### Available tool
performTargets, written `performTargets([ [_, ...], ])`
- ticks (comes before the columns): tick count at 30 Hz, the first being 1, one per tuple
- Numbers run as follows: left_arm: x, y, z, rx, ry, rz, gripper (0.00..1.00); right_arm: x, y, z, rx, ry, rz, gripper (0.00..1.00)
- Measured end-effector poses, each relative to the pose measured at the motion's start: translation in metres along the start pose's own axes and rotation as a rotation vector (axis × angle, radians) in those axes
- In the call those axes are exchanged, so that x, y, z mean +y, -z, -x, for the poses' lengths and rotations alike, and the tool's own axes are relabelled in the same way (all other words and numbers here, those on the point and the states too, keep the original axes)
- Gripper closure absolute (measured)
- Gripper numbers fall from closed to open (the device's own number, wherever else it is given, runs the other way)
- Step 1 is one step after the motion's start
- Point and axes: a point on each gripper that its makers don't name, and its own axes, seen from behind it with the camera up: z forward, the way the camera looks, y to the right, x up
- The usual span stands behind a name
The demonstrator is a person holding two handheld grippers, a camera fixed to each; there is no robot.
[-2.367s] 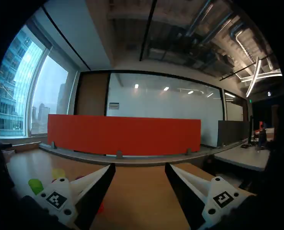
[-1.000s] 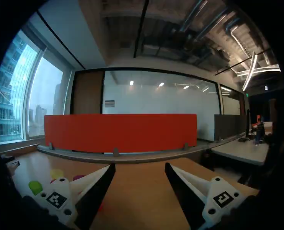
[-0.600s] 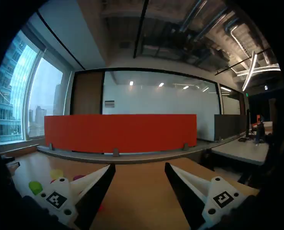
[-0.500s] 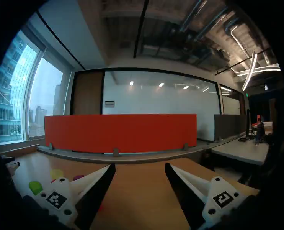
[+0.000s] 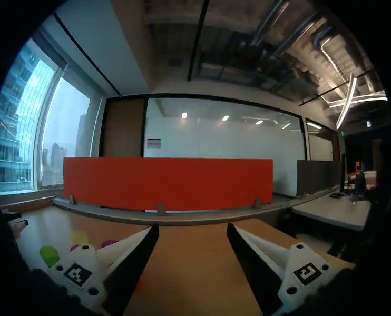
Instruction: Pour water
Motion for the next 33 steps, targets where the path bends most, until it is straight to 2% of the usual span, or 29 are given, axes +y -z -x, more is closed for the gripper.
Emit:
performTargets([
  [8, 0.0, 0.0, 0.0, 0.0, -0.001, 0.0, 0.0, -0.009, -0.002, 0.013, -0.004, 0.033, -0.03, 0.0],
  [17, 0.001, -0.001, 0.0, 0.0, -0.001, 0.0, 0.0, -0.026, -0.011, 0.035, 0.0, -0.002, -0.081, 0.0],
  [33, 0.0, 0.0, 0.001, 0.0, -0.001, 0.0, 0.0, -0.023, -0.023, 0.074, 0.003, -0.018, -0.088, 0.0],
])
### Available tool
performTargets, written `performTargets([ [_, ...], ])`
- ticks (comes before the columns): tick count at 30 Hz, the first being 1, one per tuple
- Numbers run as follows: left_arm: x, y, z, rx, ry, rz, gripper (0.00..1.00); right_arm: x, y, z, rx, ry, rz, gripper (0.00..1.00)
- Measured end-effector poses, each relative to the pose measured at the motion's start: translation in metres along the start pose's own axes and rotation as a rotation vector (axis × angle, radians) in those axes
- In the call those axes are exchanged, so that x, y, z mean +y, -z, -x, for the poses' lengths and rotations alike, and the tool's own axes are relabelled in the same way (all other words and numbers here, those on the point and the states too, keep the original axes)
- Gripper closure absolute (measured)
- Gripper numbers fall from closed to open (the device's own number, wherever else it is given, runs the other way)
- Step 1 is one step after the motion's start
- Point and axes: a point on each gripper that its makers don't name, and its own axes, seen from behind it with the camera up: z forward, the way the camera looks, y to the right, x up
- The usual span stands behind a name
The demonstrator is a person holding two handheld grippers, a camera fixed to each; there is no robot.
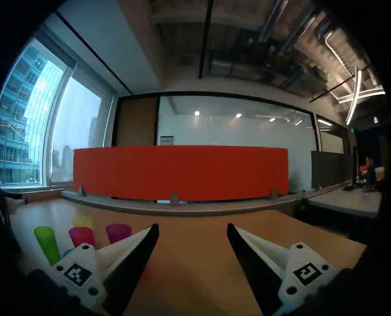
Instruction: Pour water
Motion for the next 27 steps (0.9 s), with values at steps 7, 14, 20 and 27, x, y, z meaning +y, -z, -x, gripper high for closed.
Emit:
performTargets([
  [7, 0.0, 0.0, 0.0, 0.0, 0.0, 0.0, 0.0, 0.007, -0.004, 0.019, -0.025, -0.012, 0.013, 0.0],
  [14, 0.0, 0.0, 0.0, 0.0, 0.0, 0.0, 0.0, 0.009, -0.006, 0.024, -0.03, -0.007, 0.015, 0.0],
  [20, 0.0, 0.0, 0.0, 0.0, 0.0, 0.0, 0.0, 0.006, -0.008, 0.027, -0.036, -0.005, 0.006, 0.0],
  [27, 0.001, 0.0, 0.0, 0.0, 0.0, 0.0, 0.0, 0.003, -0.007, 0.034, -0.056, 0.001, 0.003, 0.0],
])
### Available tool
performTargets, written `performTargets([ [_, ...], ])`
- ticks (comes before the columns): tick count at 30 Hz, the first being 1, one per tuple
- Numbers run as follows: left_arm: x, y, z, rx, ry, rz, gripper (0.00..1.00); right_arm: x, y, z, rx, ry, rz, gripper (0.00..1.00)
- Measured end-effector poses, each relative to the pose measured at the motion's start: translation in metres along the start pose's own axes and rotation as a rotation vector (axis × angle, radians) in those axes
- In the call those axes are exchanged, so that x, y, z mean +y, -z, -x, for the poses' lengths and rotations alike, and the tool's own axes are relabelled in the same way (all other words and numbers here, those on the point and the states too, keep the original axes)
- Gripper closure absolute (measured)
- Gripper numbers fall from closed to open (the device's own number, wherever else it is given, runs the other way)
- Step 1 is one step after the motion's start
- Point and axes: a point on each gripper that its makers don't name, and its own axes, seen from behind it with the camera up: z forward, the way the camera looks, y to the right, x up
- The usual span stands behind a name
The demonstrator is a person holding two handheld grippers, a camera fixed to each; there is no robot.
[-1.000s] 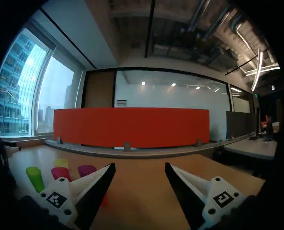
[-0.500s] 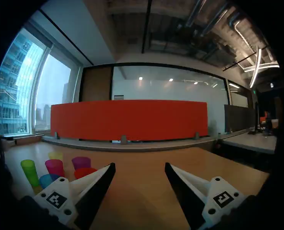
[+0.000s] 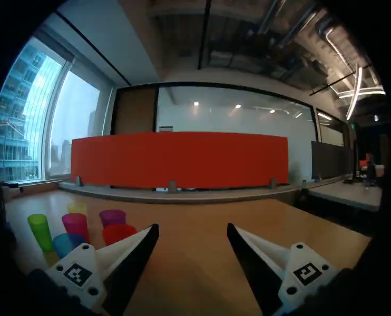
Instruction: Pour water
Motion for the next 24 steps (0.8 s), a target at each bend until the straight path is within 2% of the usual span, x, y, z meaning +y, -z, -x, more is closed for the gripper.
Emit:
performTargets([
  [24, -0.0006, -0.0004, 0.0003, 0.0, 0.0, 0.0, 0.0, -0.0029, -0.0016, 0.0024, -0.008, -0.001, -0.018, 0.0],
])
